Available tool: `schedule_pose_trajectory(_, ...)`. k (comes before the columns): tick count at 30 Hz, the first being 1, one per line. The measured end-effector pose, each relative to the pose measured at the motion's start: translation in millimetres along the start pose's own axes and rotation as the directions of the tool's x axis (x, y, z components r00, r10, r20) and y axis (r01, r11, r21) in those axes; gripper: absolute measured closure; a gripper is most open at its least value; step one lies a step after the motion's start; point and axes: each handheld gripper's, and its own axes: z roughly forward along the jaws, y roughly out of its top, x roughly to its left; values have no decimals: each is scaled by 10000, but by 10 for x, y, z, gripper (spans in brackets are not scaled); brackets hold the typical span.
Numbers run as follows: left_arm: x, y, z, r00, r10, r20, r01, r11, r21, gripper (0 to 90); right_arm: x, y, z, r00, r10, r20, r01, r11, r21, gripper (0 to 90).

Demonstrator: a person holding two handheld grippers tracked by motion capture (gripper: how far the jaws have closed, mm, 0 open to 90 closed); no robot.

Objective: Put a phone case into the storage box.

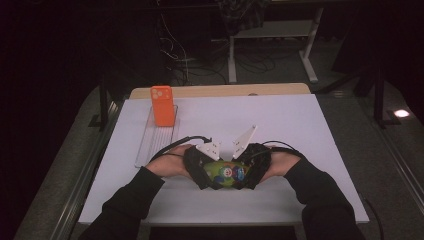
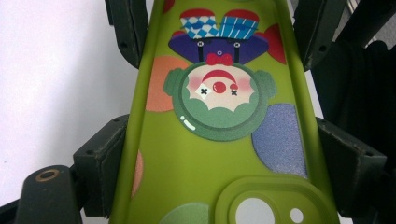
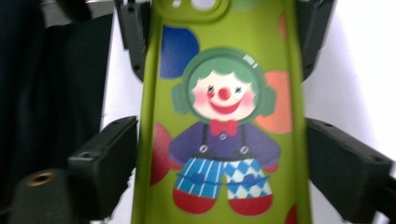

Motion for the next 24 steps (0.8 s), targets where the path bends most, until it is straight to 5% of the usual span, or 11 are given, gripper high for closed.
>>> schedule_pose_trajectory(5, 8, -8, -24, 9995, -157, -258, 155, 9999, -73, 155, -5, -80, -20, 9989, 472, -28, -472, 9984, -295, 48)
schedule_pose_trajectory(8, 21, -31, -35, 9985, -330, -429, 331, 9995, 15, 155, -13, -135, -101, 9944, 1027, 262, -1013, 9936, -490, 26)
schedule_pose_trajectory(15, 25, -82, -5, 9893, -1028, -1031, 1027, 9947, -63, 155, -59, -288, -182, 9836, 1502, 1000, -1390, 9841, -1107, 28)
schedule_pose_trajectory(19, 23, -81, 7, 9787, -1315, -1579, 1307, 9913, -158, 154, -77, -386, -194, 9657, 2249, 1301, -2082, 9694, -1304, 6)
schedule_pose_trajectory(24, 39, -82, 15, 9633, -1805, -1985, 1801, 9834, -206, 154, -47, -499, -214, 9173, 3497, 1901, -3210, 9324, -1663, 0)
